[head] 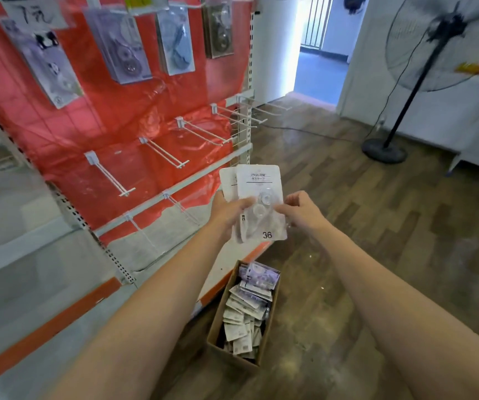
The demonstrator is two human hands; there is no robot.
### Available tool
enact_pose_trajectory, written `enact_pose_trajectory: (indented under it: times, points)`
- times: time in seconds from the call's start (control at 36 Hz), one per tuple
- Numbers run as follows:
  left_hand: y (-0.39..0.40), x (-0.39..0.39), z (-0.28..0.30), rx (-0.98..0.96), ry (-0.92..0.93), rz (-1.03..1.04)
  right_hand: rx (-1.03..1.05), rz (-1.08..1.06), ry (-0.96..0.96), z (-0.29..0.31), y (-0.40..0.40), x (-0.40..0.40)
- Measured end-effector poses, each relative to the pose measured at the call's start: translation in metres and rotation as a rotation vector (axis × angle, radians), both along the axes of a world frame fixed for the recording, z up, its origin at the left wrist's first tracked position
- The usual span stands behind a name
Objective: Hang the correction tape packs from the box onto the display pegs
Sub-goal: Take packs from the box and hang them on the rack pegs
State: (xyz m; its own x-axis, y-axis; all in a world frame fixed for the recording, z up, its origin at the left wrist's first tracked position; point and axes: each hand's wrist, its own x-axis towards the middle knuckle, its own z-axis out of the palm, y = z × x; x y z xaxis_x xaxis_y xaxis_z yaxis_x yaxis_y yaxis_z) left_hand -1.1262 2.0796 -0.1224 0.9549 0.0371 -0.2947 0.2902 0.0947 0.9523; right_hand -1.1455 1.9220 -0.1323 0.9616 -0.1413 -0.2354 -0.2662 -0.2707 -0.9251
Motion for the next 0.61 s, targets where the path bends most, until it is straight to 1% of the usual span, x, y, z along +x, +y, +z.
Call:
enact_pose_trajectory:
  times: [0.11,0.19,0.28,0.33,0.47,0.61]
  points:
    - [-0.014,0.01,0.013,-0.046,-0.055,0.035,-0.024,0.036,0.017,0.015,-0.018,0.01]
    - [-0.027,0.009,0.027,-0.055,-0.112,0.05,0.083,0.132,0.006,0.031,-0.027,0.011]
    - [-0.037,0.008,0.041,-0.038,-0.154,0.062,0.147,0.16,-0.04,0.044,-0.036,0.012]
    - [-0.039,0.011,0.046,0.006,-0.165,0.115,0.167,0.132,-0.069,0.049,-0.045,0.017]
    - [-0.037,0.02,0.053,0.05,-0.178,0.253,0.203,-0.029,-0.106,0.054,-0.072,0.034]
    - [-0.037,0.029,0.059,0.028,-0.17,0.287,0.18,-0.028,-0.078,0.054,-0.09,0.053]
